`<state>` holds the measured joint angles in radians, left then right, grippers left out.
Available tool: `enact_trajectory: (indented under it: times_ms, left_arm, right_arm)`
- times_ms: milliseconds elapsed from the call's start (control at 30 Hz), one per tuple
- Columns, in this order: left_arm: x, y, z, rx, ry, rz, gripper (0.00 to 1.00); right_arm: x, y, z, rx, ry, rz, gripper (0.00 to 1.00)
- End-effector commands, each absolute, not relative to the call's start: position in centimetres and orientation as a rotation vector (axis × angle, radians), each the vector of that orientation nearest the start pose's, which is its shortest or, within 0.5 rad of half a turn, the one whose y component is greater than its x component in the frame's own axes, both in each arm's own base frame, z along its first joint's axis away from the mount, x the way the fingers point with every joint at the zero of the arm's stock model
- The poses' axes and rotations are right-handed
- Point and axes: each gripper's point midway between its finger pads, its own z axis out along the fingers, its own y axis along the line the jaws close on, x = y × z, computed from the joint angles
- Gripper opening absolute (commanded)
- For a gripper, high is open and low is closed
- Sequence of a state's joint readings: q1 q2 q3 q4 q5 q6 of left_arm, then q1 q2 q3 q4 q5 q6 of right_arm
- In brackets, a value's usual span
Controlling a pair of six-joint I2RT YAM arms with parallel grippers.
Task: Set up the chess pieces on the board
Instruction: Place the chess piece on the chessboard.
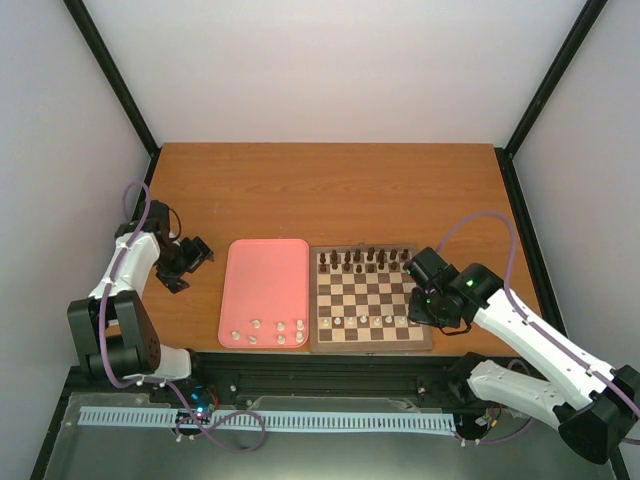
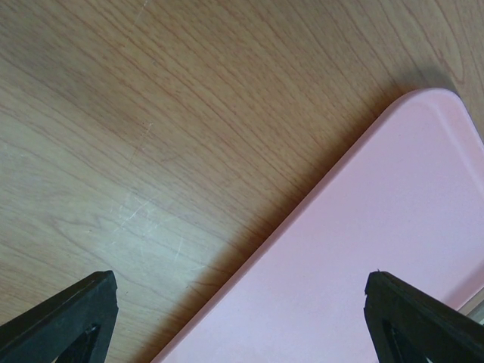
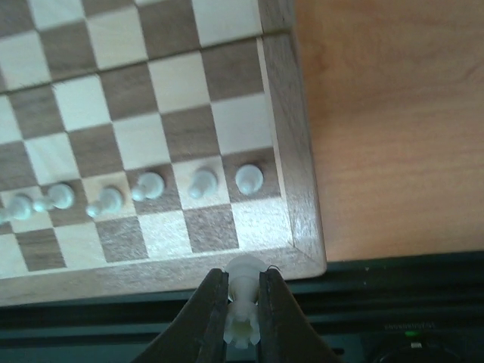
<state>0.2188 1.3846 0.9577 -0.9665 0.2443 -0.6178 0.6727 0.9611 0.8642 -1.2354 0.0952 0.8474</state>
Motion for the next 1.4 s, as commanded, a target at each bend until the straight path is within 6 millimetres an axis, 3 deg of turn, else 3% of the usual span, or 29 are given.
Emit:
enact_trajectory:
  times_ms: [0,533,1000,1367]
  left_arm:
    - [27.2,1.6,9.6,-1.200,2.716,-0.441,1.00]
    - [27.0,1.8,9.6,-1.195,2.721,-0.420,1.00]
    - [26.9,1.8,9.4,-1.193,2.728,-0.412,1.00]
    - [26.8,1.8,9.3,-1.194,2.731,-0.409,1.00]
  right_arm:
    - [13.1,9.5,11.0,0.350,2.969,0.139,0.07]
    - [13.1,9.4,6.4,0.414,2.978,0.114,0.07]
    - [13.5,9.2,5.0,0.415,2.977,0.068,0.08]
    - [12.8,9.0,4.1,0.421,3.025,0.029,0.10]
